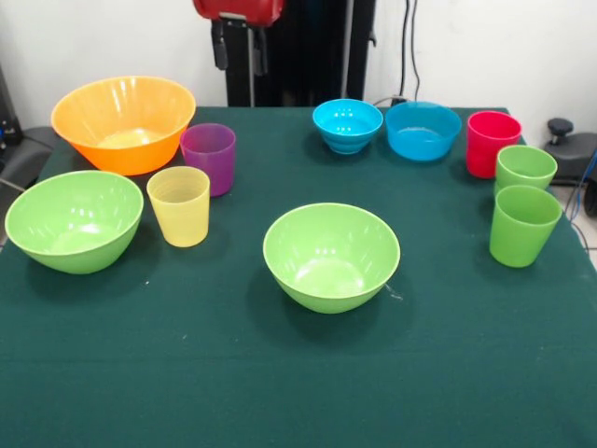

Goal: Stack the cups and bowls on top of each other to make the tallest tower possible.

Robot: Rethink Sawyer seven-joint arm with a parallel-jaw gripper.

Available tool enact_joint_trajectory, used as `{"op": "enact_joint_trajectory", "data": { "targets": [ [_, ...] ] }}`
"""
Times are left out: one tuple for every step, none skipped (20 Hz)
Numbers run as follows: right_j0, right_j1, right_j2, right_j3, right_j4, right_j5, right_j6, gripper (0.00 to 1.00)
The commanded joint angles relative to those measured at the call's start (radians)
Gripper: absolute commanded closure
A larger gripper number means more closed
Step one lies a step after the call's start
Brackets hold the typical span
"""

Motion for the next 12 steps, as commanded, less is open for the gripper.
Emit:
{"op": "enact_joint_trajectory", "data": {
  "targets": [
    [-0.048,-0.006,0.203,0.123,-0.143,-0.026,-0.207,0.0],
    [-0.06,-0.009,0.231,0.13,-0.162,-0.021,-0.229,0.0],
    [-0.07,-0.012,0.251,0.142,-0.177,-0.017,-0.24,0.0],
    [-0.082,-0.019,0.273,0.155,-0.195,-0.024,-0.245,0.0],
    [-0.094,-0.026,0.295,0.167,-0.212,-0.032,-0.251,0.0],
    [-0.105,-0.032,0.309,0.177,-0.226,-0.033,-0.252,0.0],
    [-0.115,-0.038,0.323,0.187,-0.24,-0.035,-0.252,0.0],
    [-0.126,-0.046,0.339,0.195,-0.251,-0.034,-0.252,0.0],
    [-0.137,-0.053,0.359,0.198,-0.26,-0.029,-0.254,0.0],
    [-0.15,-0.06,0.378,0.205,-0.266,-0.026,-0.254,0.0],
    [-0.169,-0.061,0.401,0.206,-0.266,-0.009,-0.264,0.0],
    [-0.181,-0.06,0.423,0.206,-0.273,0.0,-0.267,0.0]
  ]
}}
